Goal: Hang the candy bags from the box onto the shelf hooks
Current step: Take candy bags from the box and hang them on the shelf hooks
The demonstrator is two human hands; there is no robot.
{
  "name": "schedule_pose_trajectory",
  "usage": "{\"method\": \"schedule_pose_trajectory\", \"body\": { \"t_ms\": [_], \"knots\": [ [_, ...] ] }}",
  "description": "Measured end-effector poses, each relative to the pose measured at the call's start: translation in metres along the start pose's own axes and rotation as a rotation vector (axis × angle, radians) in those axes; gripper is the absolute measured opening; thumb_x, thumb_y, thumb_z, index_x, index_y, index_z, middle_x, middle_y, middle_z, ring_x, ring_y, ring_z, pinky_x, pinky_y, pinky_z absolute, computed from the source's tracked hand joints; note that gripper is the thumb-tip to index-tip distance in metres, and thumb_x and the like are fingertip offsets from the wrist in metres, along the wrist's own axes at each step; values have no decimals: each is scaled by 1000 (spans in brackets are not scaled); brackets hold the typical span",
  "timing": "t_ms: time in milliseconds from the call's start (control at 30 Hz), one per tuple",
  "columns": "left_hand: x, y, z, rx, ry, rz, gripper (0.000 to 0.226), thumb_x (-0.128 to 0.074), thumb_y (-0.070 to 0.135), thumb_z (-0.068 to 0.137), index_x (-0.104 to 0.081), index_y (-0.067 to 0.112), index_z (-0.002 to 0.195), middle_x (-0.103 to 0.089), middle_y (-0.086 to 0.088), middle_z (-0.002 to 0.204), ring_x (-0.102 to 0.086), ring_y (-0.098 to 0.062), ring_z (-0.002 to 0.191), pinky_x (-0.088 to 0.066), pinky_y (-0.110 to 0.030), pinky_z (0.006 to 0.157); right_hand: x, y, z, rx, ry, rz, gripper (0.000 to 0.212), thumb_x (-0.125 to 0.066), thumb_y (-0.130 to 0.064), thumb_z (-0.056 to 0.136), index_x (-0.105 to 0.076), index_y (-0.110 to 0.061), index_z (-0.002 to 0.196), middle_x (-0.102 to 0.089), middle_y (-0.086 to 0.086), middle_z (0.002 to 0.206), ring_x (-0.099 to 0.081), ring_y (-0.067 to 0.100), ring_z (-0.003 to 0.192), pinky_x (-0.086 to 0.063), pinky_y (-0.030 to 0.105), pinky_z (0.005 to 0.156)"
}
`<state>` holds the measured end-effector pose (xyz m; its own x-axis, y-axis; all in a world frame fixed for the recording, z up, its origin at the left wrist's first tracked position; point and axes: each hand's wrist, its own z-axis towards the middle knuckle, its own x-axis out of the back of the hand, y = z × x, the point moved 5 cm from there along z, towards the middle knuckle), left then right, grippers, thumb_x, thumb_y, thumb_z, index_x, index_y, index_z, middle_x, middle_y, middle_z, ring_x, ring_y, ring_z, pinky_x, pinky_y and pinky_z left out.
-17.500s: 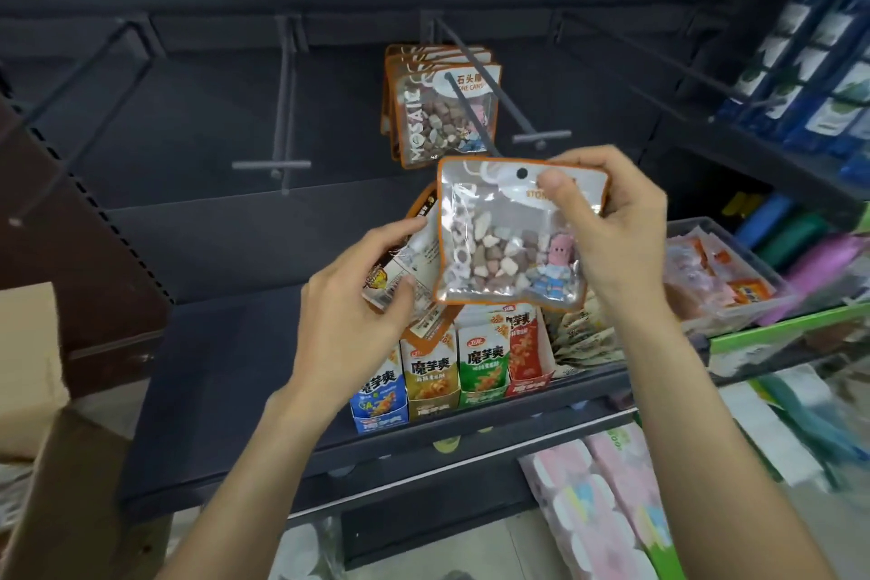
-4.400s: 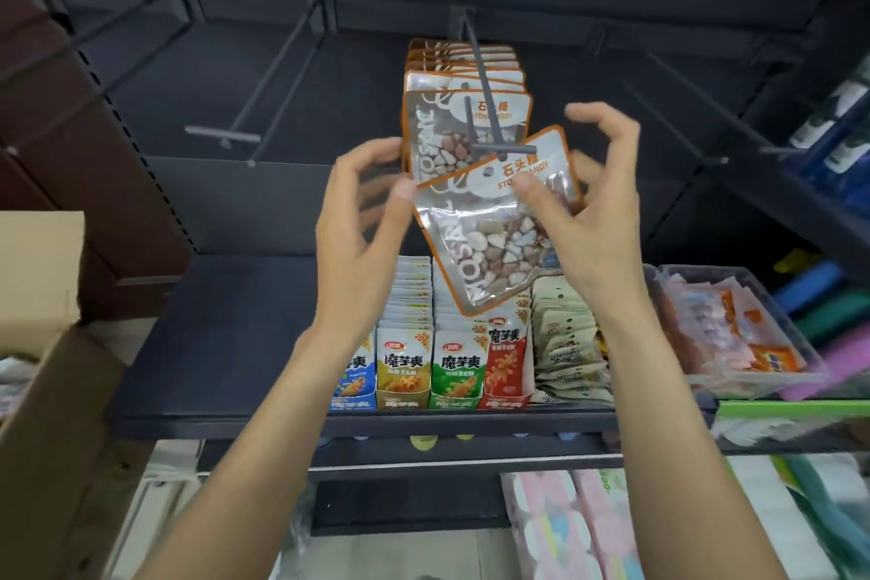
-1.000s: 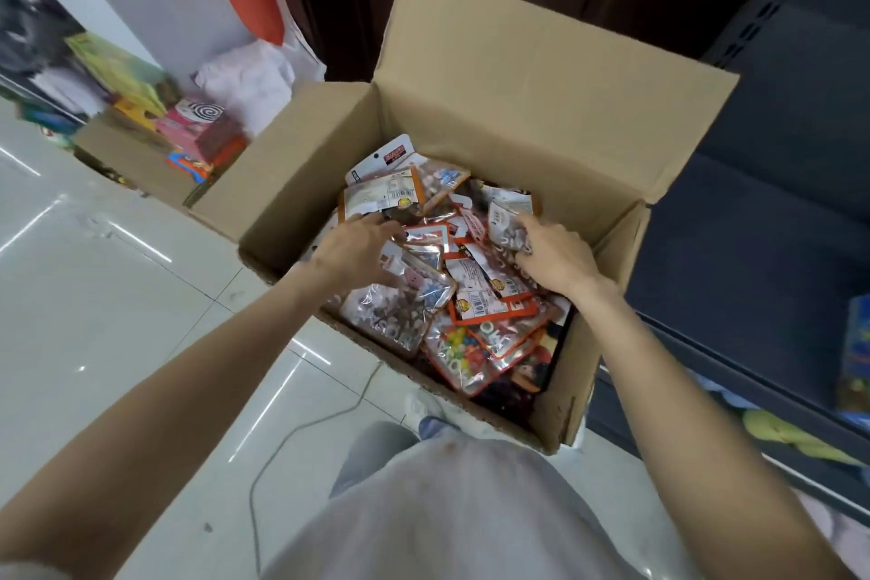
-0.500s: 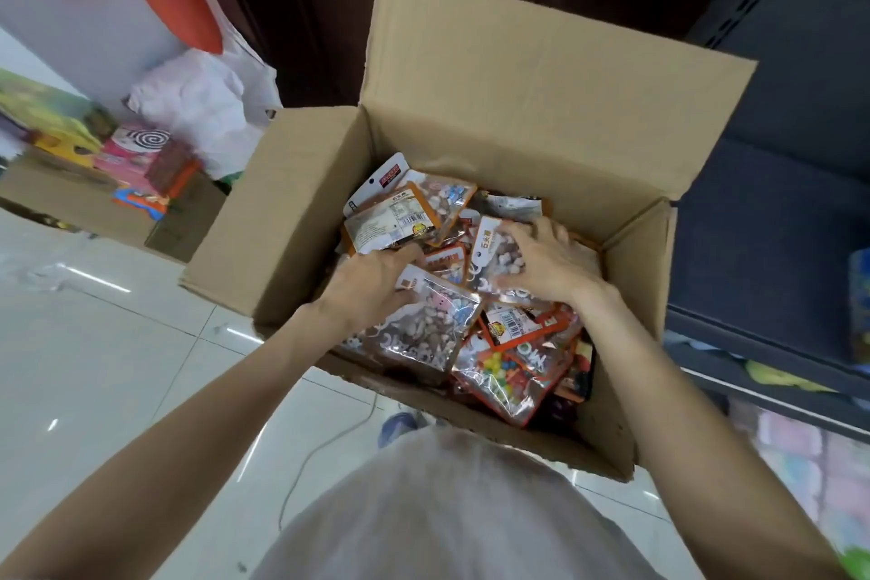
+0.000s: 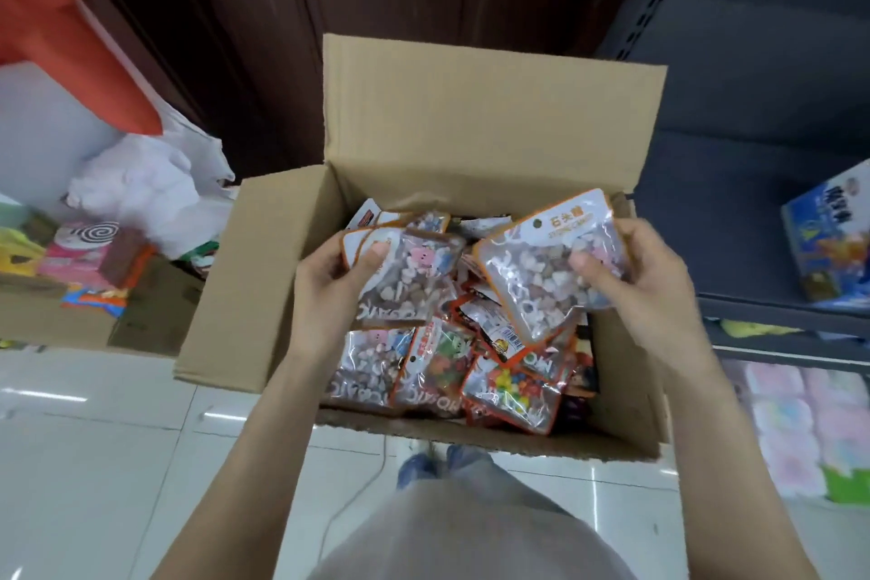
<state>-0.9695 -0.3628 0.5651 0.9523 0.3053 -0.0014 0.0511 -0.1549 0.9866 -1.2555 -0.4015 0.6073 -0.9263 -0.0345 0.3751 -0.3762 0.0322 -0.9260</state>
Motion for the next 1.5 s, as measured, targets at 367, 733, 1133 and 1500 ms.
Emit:
{"method": "schedule_pose_trajectory", "body": {
  "t_ms": [367,733,1133,1500],
  "knots": [
    [-106,57,-42,-93,-383,-56,17,-65,31,88,-69,15,91,-67,-7,87,-61,-14,84,-48,-34,78,28,-5,-45,-2,-86,187,53,-85,-27,68,-59,-38,113,-70,-16,107,-66,3,100,-51,19,84],
    [-278,47,-142,35,-684,-83,12,-71,17,80,-77,24,87,-73,7,91,-65,-5,86,-51,-19,76,189,79,-113,-85,189,283,34,-79,-19,71,-61,-24,100,-73,-8,92,-68,3,85,-52,18,74],
    [-455,67,-215,-130,-456,-25,18,-67,12,86,-71,25,98,-75,2,97,-67,-13,86,-55,-36,76,370,129,-140,-83,510,443,30,-75,-10,80,-55,-20,99,-70,3,100,-67,14,91,-54,37,86],
    [-541,83,-173,-240,-471,-90,21,-64,3,86,-71,19,97,-75,9,90,-68,-3,83,-51,-15,70,453,142,-75,-29,491,518,31,-71,-7,83,-64,-16,112,-74,1,102,-70,13,92,-55,21,70]
  ]
}}
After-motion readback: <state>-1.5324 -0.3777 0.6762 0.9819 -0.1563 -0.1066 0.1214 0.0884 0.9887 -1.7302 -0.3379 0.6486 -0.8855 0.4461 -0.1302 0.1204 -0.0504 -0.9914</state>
